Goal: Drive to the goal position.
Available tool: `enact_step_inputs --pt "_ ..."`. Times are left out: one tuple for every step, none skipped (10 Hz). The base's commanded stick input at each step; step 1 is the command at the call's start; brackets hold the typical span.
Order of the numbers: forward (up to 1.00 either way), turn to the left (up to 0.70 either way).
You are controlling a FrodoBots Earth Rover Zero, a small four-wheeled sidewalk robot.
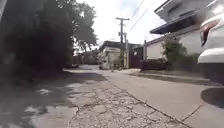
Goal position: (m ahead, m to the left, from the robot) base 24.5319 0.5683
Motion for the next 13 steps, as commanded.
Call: enact_step_inputs --pt "0.70 0.01" --pt "0.70 0.01" --pt "0.70 0.01" --pt "0.70 0.01" --pt "0.70 0.01" --pt "0.70 0.01" --pt "0.70 0.01" --pt "0.70 0.01" --pt "0.70 0.01" --pt "0.70 0.01" --pt "0.70 0.01" --pt "0.70 0.01" --pt "0.70 -0.20"
